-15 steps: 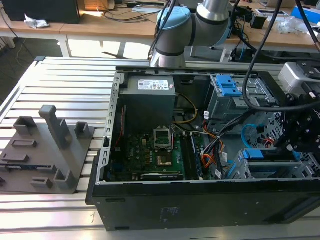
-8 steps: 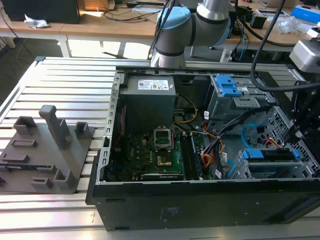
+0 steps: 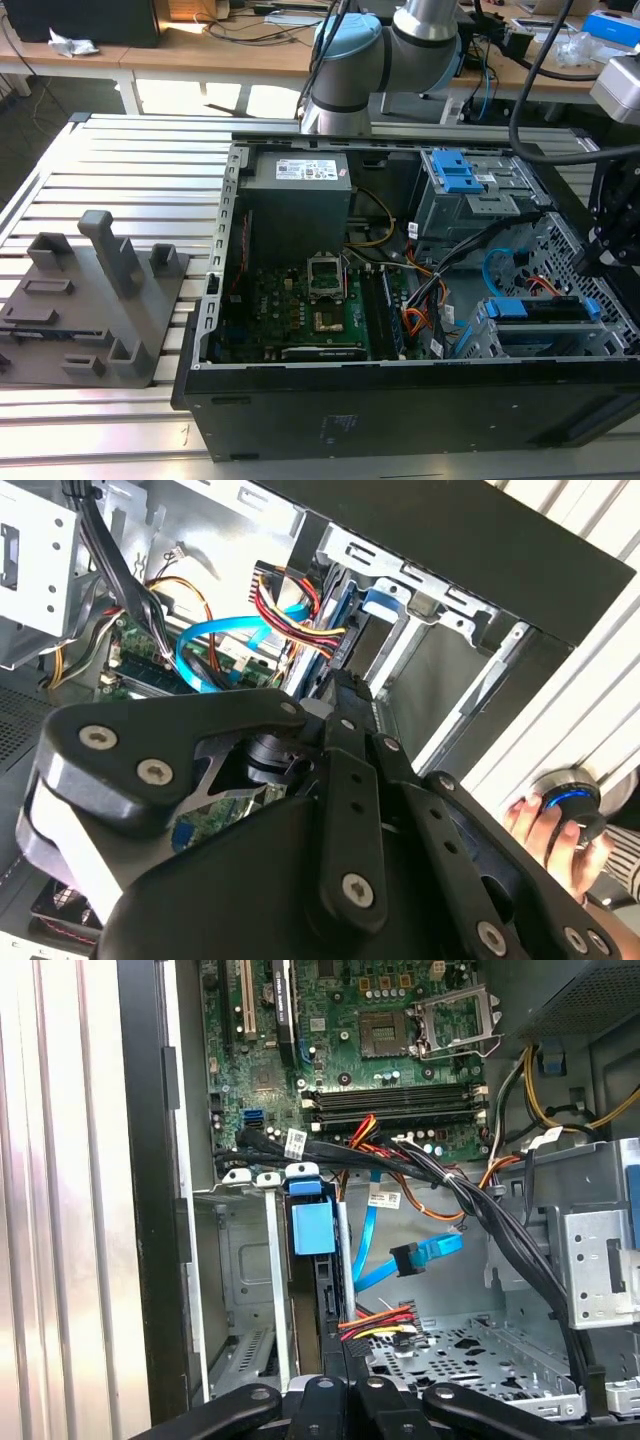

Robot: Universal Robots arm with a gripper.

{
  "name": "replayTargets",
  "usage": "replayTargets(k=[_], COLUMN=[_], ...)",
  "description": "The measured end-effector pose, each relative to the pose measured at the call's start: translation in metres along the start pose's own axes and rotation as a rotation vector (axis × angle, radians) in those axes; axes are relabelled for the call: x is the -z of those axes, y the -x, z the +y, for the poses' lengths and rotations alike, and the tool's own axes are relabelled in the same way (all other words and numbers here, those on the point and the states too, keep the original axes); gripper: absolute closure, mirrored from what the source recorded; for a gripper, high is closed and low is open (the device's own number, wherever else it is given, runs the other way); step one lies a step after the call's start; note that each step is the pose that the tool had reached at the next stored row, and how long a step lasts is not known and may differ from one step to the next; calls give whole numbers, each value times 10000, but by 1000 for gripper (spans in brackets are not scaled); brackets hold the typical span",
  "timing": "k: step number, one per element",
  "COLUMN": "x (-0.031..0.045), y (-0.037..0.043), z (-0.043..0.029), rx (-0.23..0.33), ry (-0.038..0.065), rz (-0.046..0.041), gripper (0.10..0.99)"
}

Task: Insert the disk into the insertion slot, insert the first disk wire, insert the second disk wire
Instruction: 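Insert the first disk wire, then insert the second disk wire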

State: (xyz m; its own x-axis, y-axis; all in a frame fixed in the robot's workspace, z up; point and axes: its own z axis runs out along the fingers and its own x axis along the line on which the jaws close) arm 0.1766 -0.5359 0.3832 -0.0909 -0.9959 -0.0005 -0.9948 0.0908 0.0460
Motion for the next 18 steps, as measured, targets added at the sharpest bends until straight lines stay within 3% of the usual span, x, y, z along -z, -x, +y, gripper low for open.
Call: replayTargets(k=[9, 13, 18], x=[12, 7, -4], y=[0, -10, -31], z=[2, 105, 337], rx=[0, 0, 0], ry=[0, 0, 0], rz=[2, 2, 1], gripper=[980, 980, 980])
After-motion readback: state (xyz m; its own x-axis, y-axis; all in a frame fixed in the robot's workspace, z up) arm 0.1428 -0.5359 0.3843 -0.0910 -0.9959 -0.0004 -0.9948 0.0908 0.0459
